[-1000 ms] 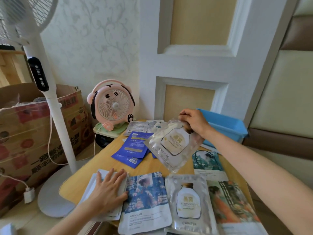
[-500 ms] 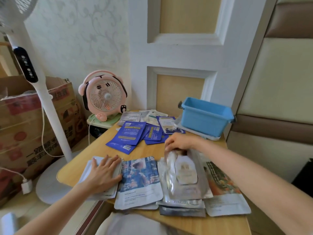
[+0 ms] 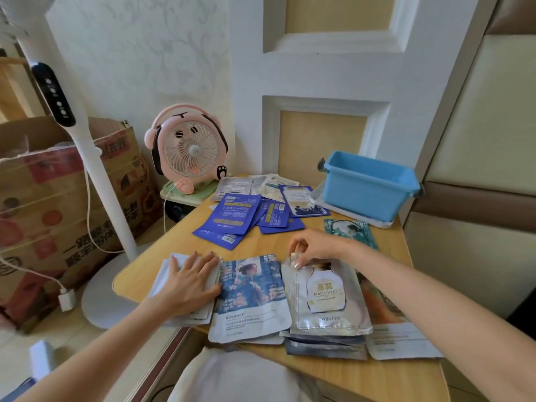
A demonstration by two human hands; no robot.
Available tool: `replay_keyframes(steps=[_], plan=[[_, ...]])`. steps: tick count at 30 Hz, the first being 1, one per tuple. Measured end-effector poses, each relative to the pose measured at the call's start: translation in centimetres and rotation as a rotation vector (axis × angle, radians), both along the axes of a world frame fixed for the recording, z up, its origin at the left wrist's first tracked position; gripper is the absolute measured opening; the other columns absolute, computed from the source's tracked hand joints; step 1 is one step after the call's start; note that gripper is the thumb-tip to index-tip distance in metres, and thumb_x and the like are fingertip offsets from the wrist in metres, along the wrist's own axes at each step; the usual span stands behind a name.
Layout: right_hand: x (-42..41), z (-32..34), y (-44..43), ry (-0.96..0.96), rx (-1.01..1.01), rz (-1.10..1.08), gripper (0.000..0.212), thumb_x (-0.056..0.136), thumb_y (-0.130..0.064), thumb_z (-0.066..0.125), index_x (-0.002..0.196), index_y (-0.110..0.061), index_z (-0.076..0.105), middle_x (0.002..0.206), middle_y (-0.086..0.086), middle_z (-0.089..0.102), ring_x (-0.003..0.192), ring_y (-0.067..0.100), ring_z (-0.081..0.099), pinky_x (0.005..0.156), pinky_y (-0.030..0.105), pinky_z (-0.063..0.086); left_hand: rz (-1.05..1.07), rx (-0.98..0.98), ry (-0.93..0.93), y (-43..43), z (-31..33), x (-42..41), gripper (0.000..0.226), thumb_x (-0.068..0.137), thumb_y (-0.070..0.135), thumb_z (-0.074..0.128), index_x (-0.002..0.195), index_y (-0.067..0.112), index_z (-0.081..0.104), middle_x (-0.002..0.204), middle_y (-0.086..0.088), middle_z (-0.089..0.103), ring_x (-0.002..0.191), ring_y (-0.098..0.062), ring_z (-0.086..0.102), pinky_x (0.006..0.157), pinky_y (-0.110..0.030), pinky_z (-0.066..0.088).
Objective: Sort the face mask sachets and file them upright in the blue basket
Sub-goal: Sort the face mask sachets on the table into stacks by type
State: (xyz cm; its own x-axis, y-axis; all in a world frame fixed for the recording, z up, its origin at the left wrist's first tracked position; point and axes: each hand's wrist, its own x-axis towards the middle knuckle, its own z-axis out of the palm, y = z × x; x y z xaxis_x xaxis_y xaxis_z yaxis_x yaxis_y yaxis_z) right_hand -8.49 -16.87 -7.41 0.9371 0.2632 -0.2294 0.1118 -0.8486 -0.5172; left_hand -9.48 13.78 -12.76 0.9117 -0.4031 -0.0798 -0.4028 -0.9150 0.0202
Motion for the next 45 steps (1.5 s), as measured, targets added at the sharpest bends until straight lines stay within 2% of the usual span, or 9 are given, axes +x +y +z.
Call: replay_keyframes(steps=[9, 15, 21, 25, 30, 34, 39, 42, 45], plan=[[4.2, -0.6, 0.6, -0.348, -0.017, -0.281, 0.039, 0.084, -0.034, 0.067, 0.119, -0.020, 0.058, 0.124, 0.000, 0.059, 0.115, 0.018, 0.054, 0.094, 0.031, 0.043, -0.019, -0.004, -0.018, 0.2, -0.2, 0.1, 0.123, 0.045, 0.090, -0.020, 0.150, 0.030, 0.005, 0.158, 0.010, 0.002, 0.146, -0.019, -0.002, 0.113, -0.057, -0.008], [9.2, -2.6, 2.1, -0.185, -0.129, -0.277, 0.073, 0.091, -0.044, 0.053, 0.150, -0.020, 0.018, 0.159, 0.003, 0.003, 0.146, 0.022, 0.005, 0.118, 0.041, 0.015, -0.009, -0.058, -0.010, 0.5, -0.4, 0.2, 0.114, 0.050, 0.084, -0.021, 0.149, 0.033, 0.001, 0.157, 0.014, -0.002, 0.146, -0.016, -0.007, 0.113, -0.054, -0.011], [11.4, -3.6, 1.7, -0.366, -0.496, -0.071, 0.031, 0.099, -0.022, 0.039, 0.123, -0.009, 0.054, 0.117, 0.015, 0.062, 0.110, 0.032, 0.058, 0.089, 0.041, 0.048, -0.026, -0.053, -0.032, 0.4, -0.3, -0.1, 0.111, 0.049, 0.082, -0.022, 0.148, 0.037, -0.002, 0.156, 0.018, -0.005, 0.145, -0.014, -0.011, 0.112, -0.051, -0.012], [11.3, -3.0, 1.4, -0.459, -0.613, 0.046, 0.027, 0.097, -0.017, 0.037, 0.095, -0.008, 0.062, 0.093, 0.012, 0.066, 0.087, 0.030, 0.062, 0.071, 0.037, 0.045, -0.006, -0.060, -0.042, 0.2, -0.4, 0.3, 0.095, 0.063, 0.081, -0.008, 0.148, 0.040, 0.002, 0.154, 0.022, -0.002, 0.146, -0.013, -0.005, 0.112, -0.049, -0.009], [9.1, 2.8, 0.5, -0.761, -0.214, 0.005, 0.024, 0.095, -0.027, 0.048, 0.087, -0.013, 0.066, 0.082, 0.004, 0.065, 0.074, 0.016, 0.057, 0.064, 0.027, 0.040, -0.053, 0.045, -0.159, 0.7, -0.9, 0.3, 0.058, 0.077, 0.066, 0.035, 0.120, 0.035, 0.060, 0.122, 0.018, 0.061, 0.106, -0.015, 0.065, 0.076, -0.051, 0.054], [6.2, 7.4, -1.6, -0.950, 0.313, -0.339, 0.026, 0.094, -0.016, 0.054, 0.069, -0.019, 0.053, 0.058, -0.002, 0.053, 0.056, 0.010, 0.045, 0.053, 0.020, 0.031, -0.059, -0.015, -0.126, 0.7, -0.5, 0.1, 0.065, 0.083, 0.068, 0.025, 0.123, 0.029, 0.059, 0.125, 0.015, 0.059, 0.114, -0.016, 0.061, 0.082, -0.062, 0.049], [4.1, 7.9, -4.0, -0.802, 0.651, -0.615, 0.021, 0.093, -0.015, 0.056, 0.073, -0.009, 0.056, 0.069, 0.005, 0.059, 0.066, 0.013, 0.052, 0.057, 0.020, 0.039, 0.023, -0.086, 0.077, -1.0, 1.7, 0.3, 0.121, 0.048, 0.087, -0.019, 0.148, 0.031, 0.020, 0.156, 0.017, 0.009, 0.145, -0.008, -0.001, 0.113, -0.054, -0.008], [3.5, 6.5, -3.9, -0.713, 0.809, -0.775, 0.027, 0.093, -0.016, 0.056, 0.066, -0.017, 0.051, 0.075, 0.012, 0.061, 0.073, 0.021, 0.056, 0.063, 0.033, 0.044, -0.032, -0.328, 0.091, -3.6, 3.6, -0.1, 0.136, 0.037, 0.098, -0.012, 0.145, 0.026, 0.030, 0.155, 0.012, 0.019, 0.144, -0.006, 0.008, 0.118, -0.036, 0.003], [2.7, 5.4, -2.6, -0.580, 0.990, -0.891, 0.023, 0.091, -0.009, 0.056, 0.070, -0.016, 0.051, 0.087, 0.021, 0.064, 0.072, 0.024, 0.060, 0.061, 0.038, 0.055, -0.048, -0.889, 0.329, -7.7, 5.8, -1.2, 0.120, 0.045, 0.097, 0.035, 0.141, 0.023, 0.037, 0.142, 0.011, 0.042, 0.128, -0.003, 0.041, 0.106, -0.021, 0.034]])
